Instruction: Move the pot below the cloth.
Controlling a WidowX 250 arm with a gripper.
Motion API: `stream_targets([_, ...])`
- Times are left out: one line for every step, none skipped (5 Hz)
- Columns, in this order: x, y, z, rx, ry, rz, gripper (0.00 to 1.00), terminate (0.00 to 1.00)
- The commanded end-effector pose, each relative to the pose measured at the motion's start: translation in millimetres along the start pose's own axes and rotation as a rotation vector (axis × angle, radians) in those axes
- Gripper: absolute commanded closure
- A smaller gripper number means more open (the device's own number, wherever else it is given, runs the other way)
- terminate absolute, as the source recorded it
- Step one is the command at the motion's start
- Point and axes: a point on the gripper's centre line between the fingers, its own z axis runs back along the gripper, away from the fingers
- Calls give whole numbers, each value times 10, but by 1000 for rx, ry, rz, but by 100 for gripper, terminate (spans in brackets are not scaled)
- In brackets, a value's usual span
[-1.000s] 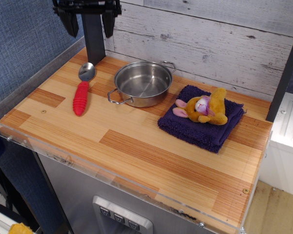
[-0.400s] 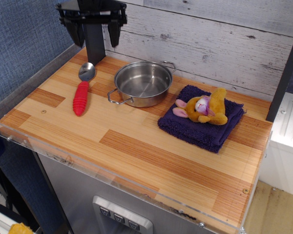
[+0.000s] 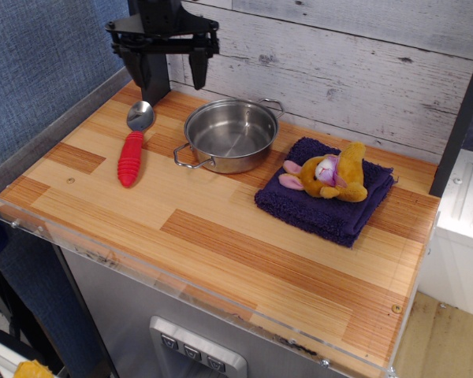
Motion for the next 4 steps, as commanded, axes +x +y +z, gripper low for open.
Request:
stream_targets([117,-113,-136,-1,-17,20,0,0])
stream_targets([126,-157,-264,7,0,21,0,0])
stream_targets([124,-173,-354,20,7,17,0,0])
stream_targets([56,-186,-451,29,28,1,0,0])
